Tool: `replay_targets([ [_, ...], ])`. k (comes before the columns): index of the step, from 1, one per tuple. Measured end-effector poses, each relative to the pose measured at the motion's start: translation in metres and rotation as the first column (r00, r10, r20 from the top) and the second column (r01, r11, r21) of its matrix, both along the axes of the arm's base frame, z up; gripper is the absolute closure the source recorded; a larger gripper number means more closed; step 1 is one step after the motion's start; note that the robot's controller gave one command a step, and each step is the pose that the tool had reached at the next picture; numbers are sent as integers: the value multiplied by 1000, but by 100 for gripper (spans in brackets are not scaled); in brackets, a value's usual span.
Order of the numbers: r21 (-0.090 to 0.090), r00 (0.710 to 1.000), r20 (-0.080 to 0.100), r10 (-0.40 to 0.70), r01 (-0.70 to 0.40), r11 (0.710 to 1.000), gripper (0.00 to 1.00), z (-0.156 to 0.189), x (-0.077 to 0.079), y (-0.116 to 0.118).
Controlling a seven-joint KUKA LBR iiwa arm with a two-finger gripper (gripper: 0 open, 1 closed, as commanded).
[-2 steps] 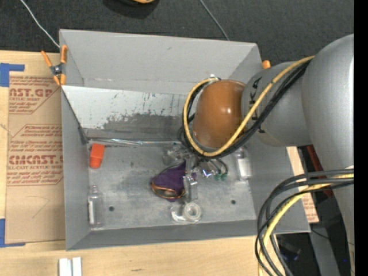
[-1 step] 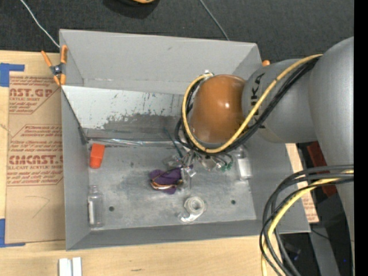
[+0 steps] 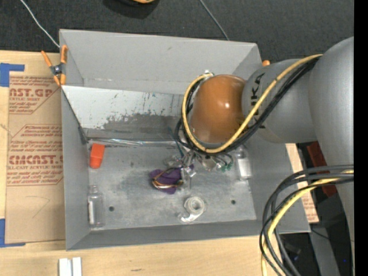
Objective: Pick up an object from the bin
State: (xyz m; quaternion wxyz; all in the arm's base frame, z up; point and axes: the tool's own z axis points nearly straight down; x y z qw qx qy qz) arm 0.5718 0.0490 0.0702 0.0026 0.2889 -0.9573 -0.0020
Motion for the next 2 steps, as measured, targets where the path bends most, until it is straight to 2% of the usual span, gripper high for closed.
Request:
replay_targets([
  [1, 0, 1000, -4, 0, 0, 1000, 100, 4, -1, 0],
  [2, -1, 1000, -10, 0, 0, 1000, 100, 23, -3, 0],
])
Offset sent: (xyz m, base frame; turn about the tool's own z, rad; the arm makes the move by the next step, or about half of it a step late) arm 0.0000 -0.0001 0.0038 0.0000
